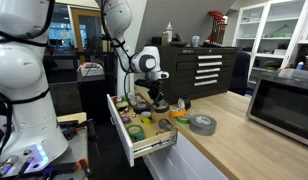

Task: Remove the black masking tape from the open drawer and put it on the counter

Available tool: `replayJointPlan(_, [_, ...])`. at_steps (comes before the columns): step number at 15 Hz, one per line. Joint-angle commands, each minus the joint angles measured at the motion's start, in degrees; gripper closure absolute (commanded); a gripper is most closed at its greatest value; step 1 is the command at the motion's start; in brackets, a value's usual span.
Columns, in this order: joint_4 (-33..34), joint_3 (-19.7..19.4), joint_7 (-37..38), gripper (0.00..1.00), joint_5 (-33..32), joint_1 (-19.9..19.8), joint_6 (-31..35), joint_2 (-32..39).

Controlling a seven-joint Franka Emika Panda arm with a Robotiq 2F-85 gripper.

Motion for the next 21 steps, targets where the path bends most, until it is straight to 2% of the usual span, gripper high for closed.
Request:
replayJointPlan(1, [-0.4,0.3,3.1,0.96,0.5,0.6,-3.0,-2.1])
replayJointPlan(14, [-0.3,0.0,7.1,0.95,0.0,1.3,-3.5,-2.1])
replayJointPlan(21, [-0.4,1.8,3.3,0.95,1.5,-0.1,-3.3,-2.0])
